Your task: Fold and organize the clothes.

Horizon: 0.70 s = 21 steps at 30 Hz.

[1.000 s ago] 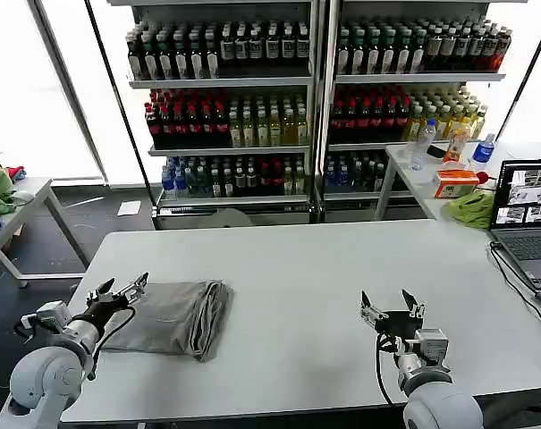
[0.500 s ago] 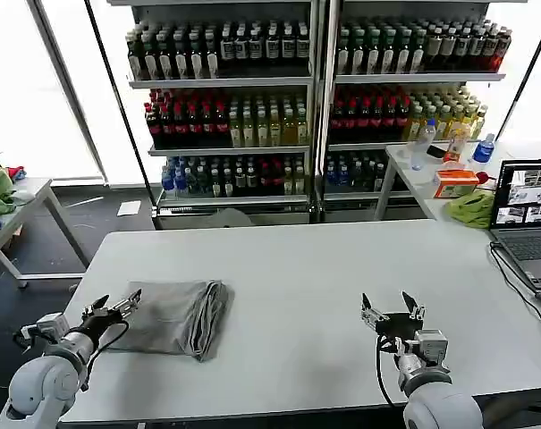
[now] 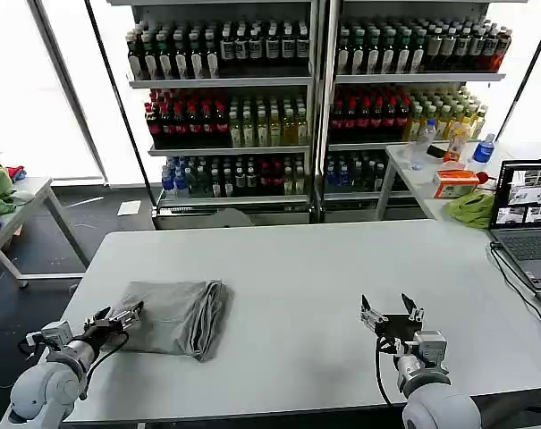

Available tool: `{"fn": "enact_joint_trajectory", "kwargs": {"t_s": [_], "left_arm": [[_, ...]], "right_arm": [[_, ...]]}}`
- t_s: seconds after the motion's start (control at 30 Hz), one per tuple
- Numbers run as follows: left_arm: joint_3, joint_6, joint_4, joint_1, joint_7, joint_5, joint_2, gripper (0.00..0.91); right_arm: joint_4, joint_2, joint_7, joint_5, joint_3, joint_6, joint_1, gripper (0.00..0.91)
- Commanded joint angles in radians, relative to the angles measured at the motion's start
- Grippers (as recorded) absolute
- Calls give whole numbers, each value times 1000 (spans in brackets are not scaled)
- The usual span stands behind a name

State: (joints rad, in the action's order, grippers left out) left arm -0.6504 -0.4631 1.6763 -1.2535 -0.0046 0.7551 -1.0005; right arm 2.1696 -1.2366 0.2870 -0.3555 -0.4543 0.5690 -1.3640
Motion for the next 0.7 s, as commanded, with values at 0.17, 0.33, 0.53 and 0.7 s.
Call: {"fn": "enact_joint_trajectory", "kwargs": {"t_s": [0.17,0.33,0.53,0.7], "left_arm": [[13,-17,5,-8,20,-21,-10,0],[10,-16,7,-8,17,-24,-12,0],[5,-12,12,-9,12,-31,-11,0],[-5,-9,14,-20,12,-42,-19,0]], "right_arm": [[6,-2,1,0,-2,-1,0,907],[6,-3,1,0,-4,-4,-8,907],[6,-4,1,1,-3,-6,-6,907],[6,-2,-2,0,-3,-4,-2,907]]}}
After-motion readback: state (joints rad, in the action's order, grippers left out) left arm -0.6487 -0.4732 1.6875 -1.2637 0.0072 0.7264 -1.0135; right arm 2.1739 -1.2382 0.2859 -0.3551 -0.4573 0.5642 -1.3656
